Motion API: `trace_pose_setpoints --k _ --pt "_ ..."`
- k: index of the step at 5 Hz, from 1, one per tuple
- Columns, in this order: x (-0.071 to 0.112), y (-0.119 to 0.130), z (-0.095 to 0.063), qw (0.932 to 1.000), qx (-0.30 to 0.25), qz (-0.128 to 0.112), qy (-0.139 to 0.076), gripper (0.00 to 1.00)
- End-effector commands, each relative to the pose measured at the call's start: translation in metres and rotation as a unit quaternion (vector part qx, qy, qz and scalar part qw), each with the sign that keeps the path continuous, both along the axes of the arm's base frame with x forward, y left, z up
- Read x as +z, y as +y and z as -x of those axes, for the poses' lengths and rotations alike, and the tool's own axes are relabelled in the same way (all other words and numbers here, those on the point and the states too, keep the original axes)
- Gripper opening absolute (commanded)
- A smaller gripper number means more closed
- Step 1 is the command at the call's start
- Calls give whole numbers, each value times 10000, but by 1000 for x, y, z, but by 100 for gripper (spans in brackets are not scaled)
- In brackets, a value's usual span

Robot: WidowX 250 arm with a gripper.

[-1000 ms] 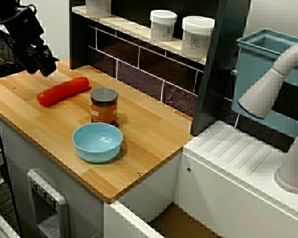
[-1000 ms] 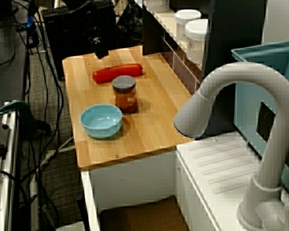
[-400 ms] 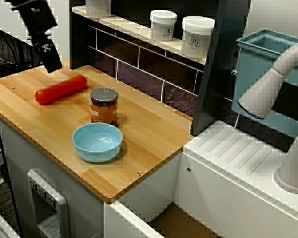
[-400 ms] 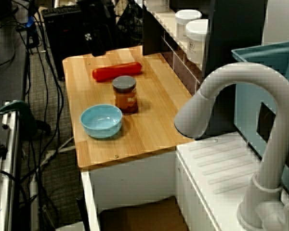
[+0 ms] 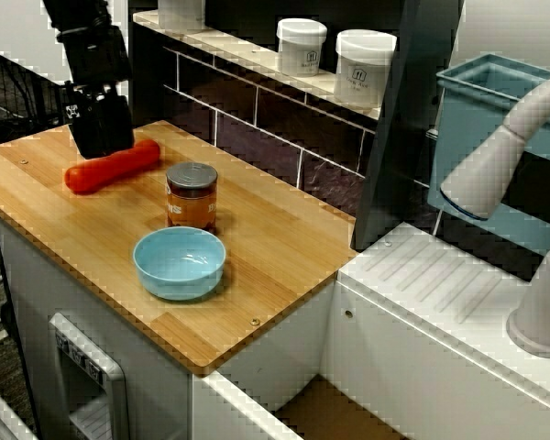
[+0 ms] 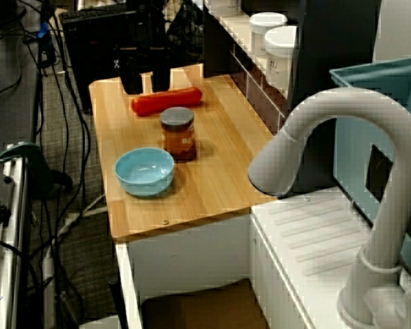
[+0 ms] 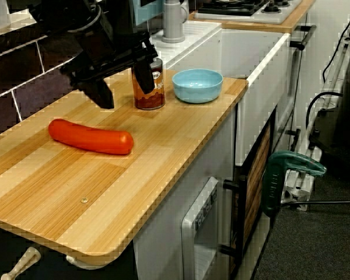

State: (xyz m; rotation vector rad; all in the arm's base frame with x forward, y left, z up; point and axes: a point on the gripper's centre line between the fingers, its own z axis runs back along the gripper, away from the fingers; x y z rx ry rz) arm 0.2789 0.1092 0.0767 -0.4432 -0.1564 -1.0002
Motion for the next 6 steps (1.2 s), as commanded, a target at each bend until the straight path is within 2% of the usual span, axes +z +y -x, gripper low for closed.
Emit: trace_pose_setpoints --k 1,2,3,4,6 --pt "5 -13 8 9956 -805 -47 -474 100" --pt "-2 -22 6 9964 -630 -73 -566 100" --pt "-10 -31 -1 9967 -447 -200 -640 100" --pt "-12 -43 -11 9967 -275 -265 -716 100" --pt "-9 -72 -24 9964 -77 -224 -819 100"
